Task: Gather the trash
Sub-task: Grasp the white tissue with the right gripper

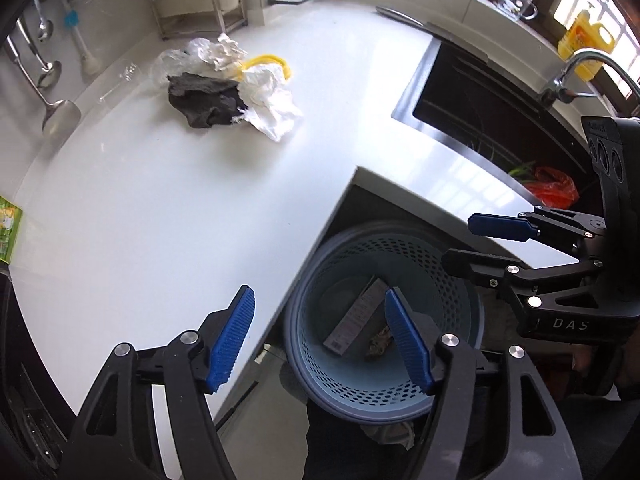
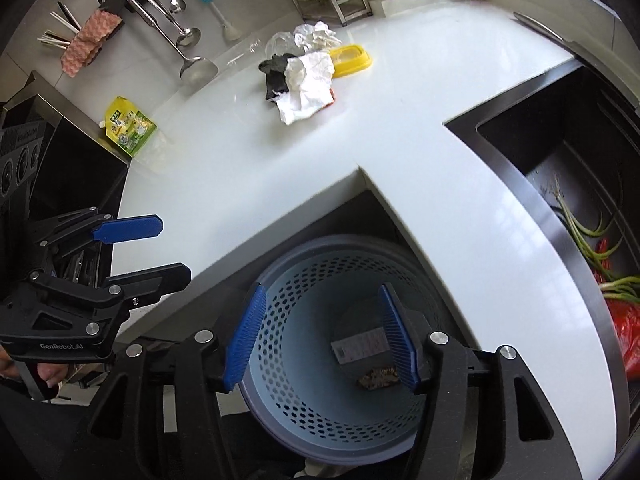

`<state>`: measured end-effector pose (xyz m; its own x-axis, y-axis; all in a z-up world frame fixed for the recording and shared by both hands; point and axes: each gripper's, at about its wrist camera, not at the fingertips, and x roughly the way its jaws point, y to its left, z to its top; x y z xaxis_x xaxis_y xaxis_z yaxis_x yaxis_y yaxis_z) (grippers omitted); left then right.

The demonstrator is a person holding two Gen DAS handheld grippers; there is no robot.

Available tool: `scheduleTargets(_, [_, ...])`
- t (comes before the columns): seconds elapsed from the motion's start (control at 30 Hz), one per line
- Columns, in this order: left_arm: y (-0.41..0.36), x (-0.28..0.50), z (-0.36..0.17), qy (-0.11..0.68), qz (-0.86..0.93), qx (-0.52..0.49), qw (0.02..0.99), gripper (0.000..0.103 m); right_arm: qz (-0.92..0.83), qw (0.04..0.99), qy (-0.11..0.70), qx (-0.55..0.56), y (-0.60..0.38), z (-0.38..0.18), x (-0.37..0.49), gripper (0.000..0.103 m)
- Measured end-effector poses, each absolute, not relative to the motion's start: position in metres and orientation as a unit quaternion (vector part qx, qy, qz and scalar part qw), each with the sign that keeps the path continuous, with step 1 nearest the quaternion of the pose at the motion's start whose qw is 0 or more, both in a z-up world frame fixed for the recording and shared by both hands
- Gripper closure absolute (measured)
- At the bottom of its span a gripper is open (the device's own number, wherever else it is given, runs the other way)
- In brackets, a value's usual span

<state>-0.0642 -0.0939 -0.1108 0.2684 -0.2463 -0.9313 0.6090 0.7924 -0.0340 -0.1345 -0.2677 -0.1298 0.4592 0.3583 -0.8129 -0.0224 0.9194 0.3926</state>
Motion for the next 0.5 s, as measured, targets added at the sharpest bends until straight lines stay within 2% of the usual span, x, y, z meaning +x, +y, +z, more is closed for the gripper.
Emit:
scheduleTargets(0.1, [-0.084,-0.047,-0.099,0.524,-0.255,0.152,0.799,0.033,0.119,0.851,0.486,0.159,-0.265,-0.115,-0.111,0.042])
scheduleTargets(0.23, [-0.073,-0.022,-0.086,0.495,-0.226,0.132,0.829,0.022,0.120,0.866,0.462,0.147,-0.258,-0.102,-0.076,0.036])
scheduleTargets(0.3, [-0.070,-0.009,-0.082,0.486,-0.213,0.124,0.839,0.022,0.118,0.871,0.455,0.142,-0.252,-0.099,-0.056,0.033])
scheduleTargets(0.5, [-0.049,0.026,-0.076,0.463,-0.179,0.084,0.864,0.018,0.108,0.873,0.453,0.141,-0.244,-0.108,-0.004,0.031])
